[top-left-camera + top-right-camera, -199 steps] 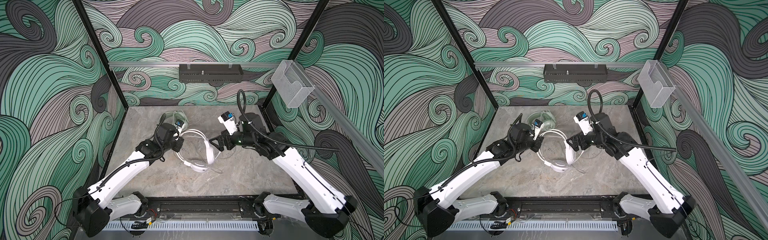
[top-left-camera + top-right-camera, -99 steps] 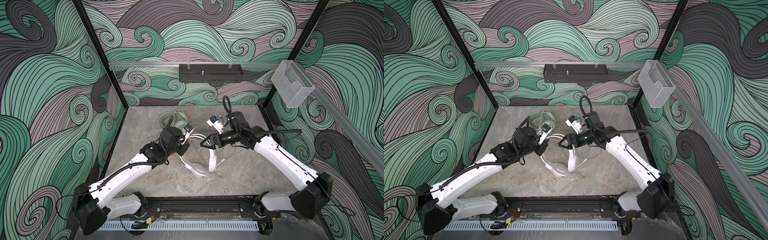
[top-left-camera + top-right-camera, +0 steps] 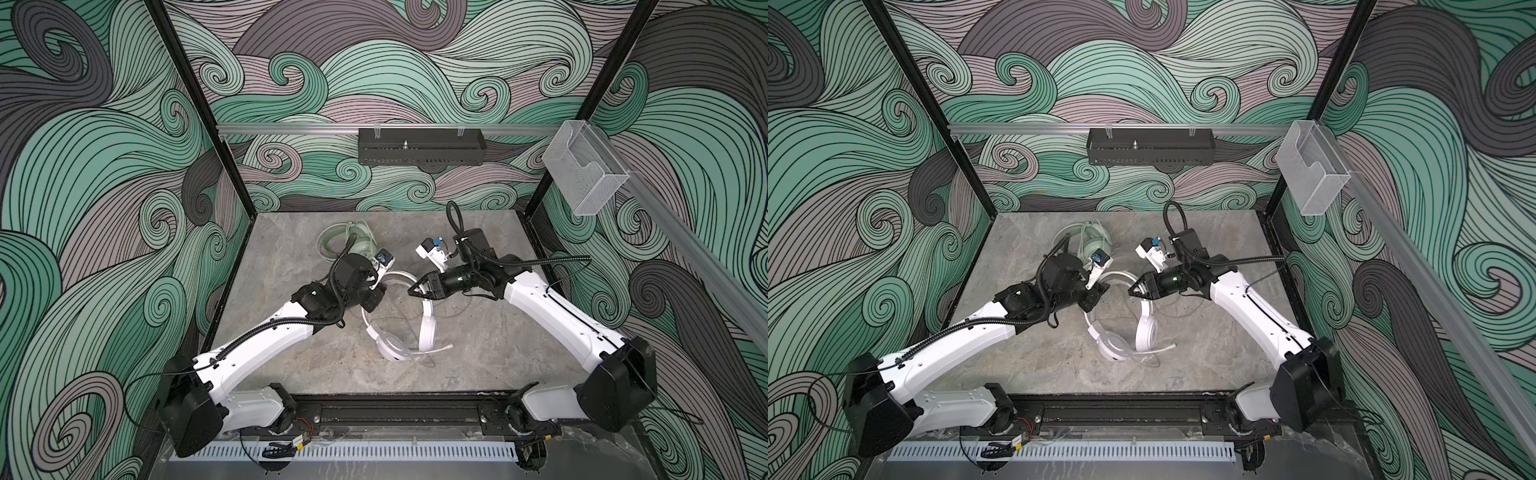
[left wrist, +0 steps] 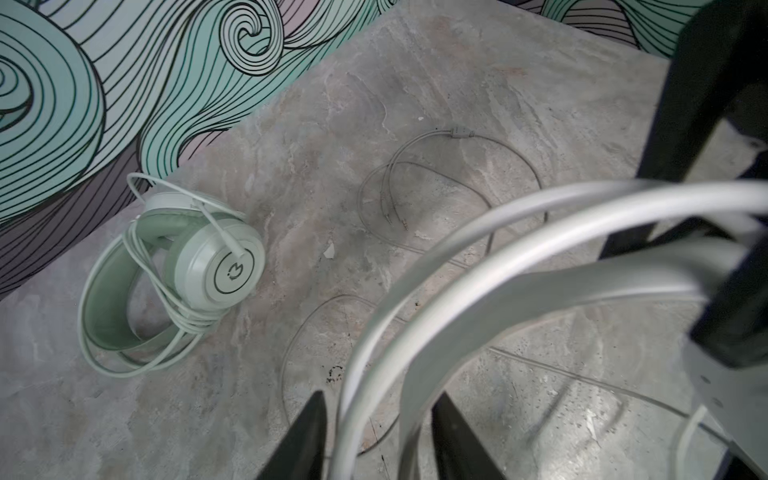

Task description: Wrap the headphones

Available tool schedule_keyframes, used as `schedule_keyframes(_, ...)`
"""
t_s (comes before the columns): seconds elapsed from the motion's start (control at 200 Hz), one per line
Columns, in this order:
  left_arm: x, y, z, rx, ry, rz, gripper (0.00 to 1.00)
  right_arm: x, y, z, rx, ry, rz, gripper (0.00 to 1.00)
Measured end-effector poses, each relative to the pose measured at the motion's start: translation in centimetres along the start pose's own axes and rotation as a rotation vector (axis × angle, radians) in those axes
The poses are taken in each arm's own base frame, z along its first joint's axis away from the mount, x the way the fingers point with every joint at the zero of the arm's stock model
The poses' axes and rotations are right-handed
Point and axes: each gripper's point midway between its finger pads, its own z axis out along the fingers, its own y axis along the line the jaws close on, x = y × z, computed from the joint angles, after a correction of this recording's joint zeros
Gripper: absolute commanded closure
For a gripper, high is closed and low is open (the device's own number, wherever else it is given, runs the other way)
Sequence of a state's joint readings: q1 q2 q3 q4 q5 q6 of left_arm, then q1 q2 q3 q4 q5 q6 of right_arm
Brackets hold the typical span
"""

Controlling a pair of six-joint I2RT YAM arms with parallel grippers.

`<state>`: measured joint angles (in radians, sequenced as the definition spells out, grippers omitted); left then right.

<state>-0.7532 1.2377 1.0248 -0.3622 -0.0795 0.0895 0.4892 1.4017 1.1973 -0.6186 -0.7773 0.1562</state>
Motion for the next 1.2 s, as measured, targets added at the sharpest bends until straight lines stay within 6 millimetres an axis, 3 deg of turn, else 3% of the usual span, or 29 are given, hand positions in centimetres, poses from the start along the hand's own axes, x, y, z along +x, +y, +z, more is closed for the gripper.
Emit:
schedule_keyframes(0.05,-0.4,-0.1,-0.1,0.005,-0.007,-0.021,0.11,0.0,-0.6,-0.1,0.025,-0.008,-0.003,0.84)
schedule_keyframes(0.155,-0.9,0.0,-0.4,0.008,-0.016,-0.074,0.02,-0.4,-1.7,-1.1,0.105,-0.040,-0.033,0.84)
schedule_keyframes(0.31,-0.2,0.5,-2.0,-0.018,-0.017,-0.182,0.02,-1.0,-2.6,-4.3,0.333,-0.101,-0.176,0.84)
schedule_keyframes(0.43,1.7,1.2,-4.1,-0.049,-0.033,-0.291,0.02,-2.5,-2.4,-7.4,0.578,-0.140,-0.368,0.84)
schedule_keyframes(0.54,3.2,2.0,-5.3,-0.071,-0.011,-0.408,0.02,-2.9,-2.4,-8.2,0.776,-0.111,-0.539,0.85)
schedule_keyframes(0.665,4.3,3.2,-6.0,-0.097,0.015,-0.543,0.02,-2.1,-3.5,-5.7,0.942,-0.003,-0.721,0.84)
schedule_keyframes(0.801,5.2,4.1,-6.4,-0.077,0.040,-0.702,0.03,1.0,-6.6,-1.5,1.049,0.207,-0.865,0.80)
schedule_keyframes(0.921,5.8,4.8,-6.8,-0.056,0.052,-0.812,0.03,3.1,-8.3,1.0,1.099,0.335,-0.951,0.76)
schedule_keyframes(1.091,6.6,5.0,-7.2,-0.046,0.080,-0.872,0.04,4.5,-6.9,3.4,1.110,0.360,-1.048,0.69)
schedule_keyframes(1.201,6.9,5.5,-7.4,-0.055,0.080,-0.897,0.05,6.0,-5.1,5.4,1.069,0.357,-1.089,0.58)
